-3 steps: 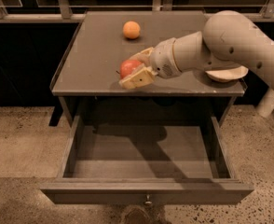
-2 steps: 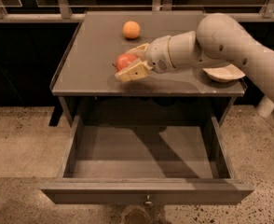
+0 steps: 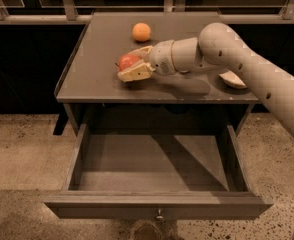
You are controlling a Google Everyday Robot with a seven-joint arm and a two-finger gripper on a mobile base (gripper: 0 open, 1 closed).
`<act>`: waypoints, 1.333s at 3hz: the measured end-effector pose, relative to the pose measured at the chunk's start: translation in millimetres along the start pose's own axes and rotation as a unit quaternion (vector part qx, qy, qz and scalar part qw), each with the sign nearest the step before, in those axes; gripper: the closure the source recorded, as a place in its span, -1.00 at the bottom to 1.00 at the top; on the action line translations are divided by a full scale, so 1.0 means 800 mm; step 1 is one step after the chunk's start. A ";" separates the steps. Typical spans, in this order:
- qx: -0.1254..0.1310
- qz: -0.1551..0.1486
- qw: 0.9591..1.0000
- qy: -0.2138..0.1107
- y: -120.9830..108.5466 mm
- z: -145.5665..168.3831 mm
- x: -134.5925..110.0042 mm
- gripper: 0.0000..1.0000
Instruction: Pick apple from top drawer and place on counter
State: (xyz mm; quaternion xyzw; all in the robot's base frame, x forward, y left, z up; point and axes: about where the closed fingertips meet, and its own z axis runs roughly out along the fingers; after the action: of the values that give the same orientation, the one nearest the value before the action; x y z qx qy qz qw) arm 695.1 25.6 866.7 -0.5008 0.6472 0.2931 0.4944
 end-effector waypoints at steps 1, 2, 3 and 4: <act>0.000 0.000 1.000 0.000 0.000 0.001 0.000 0.64; 0.000 0.000 1.000 0.000 0.000 0.001 0.000 0.16; 0.000 0.000 1.000 0.000 0.000 0.001 0.000 -0.31; 0.000 0.000 1.000 0.000 0.000 0.001 0.000 -0.77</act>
Offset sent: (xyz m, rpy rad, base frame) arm 0.0005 0.0005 -0.0003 0.0010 0.0002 0.0001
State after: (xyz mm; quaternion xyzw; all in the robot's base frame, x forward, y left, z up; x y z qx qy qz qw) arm 695.5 26.2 866.4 -0.5006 0.6471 0.2935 0.4945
